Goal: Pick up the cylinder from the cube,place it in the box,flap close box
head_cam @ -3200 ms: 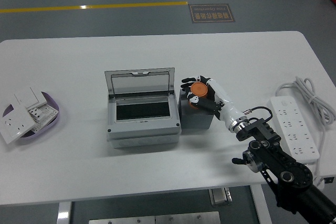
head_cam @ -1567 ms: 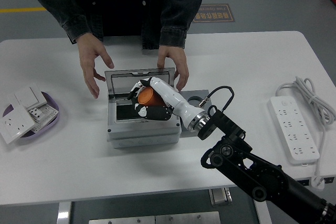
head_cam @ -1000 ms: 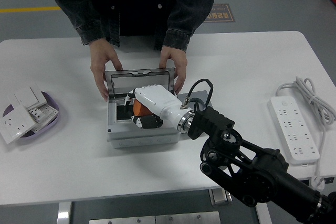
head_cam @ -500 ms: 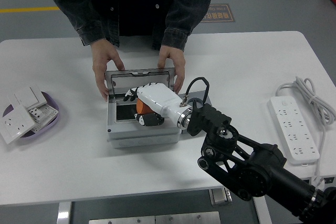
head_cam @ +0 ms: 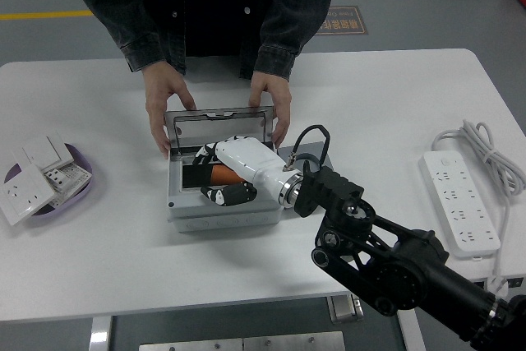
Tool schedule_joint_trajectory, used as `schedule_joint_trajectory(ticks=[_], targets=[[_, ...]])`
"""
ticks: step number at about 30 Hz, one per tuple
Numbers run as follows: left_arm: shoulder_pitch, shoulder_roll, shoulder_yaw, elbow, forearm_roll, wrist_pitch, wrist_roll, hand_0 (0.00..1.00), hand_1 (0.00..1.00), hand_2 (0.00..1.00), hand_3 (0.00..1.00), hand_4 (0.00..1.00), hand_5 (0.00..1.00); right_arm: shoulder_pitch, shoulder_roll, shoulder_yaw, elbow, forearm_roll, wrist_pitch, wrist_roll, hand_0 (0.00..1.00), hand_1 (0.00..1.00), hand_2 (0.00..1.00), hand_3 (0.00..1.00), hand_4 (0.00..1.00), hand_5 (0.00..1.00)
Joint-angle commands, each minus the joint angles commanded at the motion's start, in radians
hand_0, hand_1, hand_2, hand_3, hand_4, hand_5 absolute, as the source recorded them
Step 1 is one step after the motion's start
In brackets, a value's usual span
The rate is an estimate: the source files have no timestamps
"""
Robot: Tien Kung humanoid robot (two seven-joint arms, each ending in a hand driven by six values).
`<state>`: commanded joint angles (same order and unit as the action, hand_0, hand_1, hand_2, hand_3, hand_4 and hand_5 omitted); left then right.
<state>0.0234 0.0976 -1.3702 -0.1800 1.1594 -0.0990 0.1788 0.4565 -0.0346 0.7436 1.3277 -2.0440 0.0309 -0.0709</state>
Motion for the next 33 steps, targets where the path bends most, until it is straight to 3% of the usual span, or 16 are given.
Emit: schedule_joint_trajectory(ticks=[4,9,11,12,17,18,22,27,33], targets=[[0.003,-0.001,0.002,0.000,-0.004,0.000,-0.002,0.640,0.671,0.664,0.711,0.764,0.324,-0.001,-0.060,-0.008,0.075,0.153,0.002,0.025,0.868,0.702,0.686,0.707,0.643,0.247],[0.007,0.000,-0.013,0.000,0.008,0.000,0.005,0.640,0.672,0.664,0.711,0.763,0.323,0.057,-0.116,0.002,0.138,0.340,-0.019,0.022,0.845,0.699,0.680,0.707,0.658,0.264],[0.007,0.002,-0.017,0.000,0.012,0.000,0.007,0.640,0.672,0.664,0.711,0.763,0.323,0.092,-0.126,0.007,0.125,0.405,-0.028,0.017,0.845,0.699,0.680,0.707,0.658,0.264],[0.006,0.002,-0.018,0.000,0.013,0.000,0.007,0.641,0.672,0.663,0.710,0.763,0.323,0.113,-0.129,0.008,0.110,0.434,-0.031,0.014,0.704,0.657,0.673,0.706,0.672,0.291],[0.001,0.006,-0.016,0.000,0.015,0.000,0.006,0.641,0.672,0.663,0.710,0.763,0.323,0.211,-0.135,0.008,0.023,0.544,-0.035,0.002,0.704,0.657,0.673,0.706,0.672,0.291],[0.001,0.006,-0.015,0.000,0.016,0.000,0.006,0.640,0.672,0.663,0.709,0.762,0.322,0.233,-0.134,0.005,0.002,0.562,-0.035,0.003,0.390,0.561,0.655,0.701,0.672,0.302],[-0.001,0.008,-0.014,0.000,0.018,-0.001,0.007,0.640,0.672,0.663,0.709,0.762,0.322,0.304,-0.129,-0.012,-0.085,0.603,-0.037,0.008,0.390,0.561,0.655,0.701,0.672,0.302],[-0.003,0.009,-0.015,0.000,0.018,-0.001,0.007,0.641,0.672,0.663,0.709,0.761,0.320,0.335,-0.145,-0.071,-0.175,0.638,-0.038,0.008,0.343,0.540,0.649,0.699,0.673,0.308],[0.000,0.009,-0.022,0.000,0.024,-0.001,0.009,0.641,0.672,0.663,0.708,0.761,0.319,0.331,-0.193,-0.134,-0.135,0.623,-0.038,-0.003,0.332,0.525,0.650,0.699,0.671,0.310]])
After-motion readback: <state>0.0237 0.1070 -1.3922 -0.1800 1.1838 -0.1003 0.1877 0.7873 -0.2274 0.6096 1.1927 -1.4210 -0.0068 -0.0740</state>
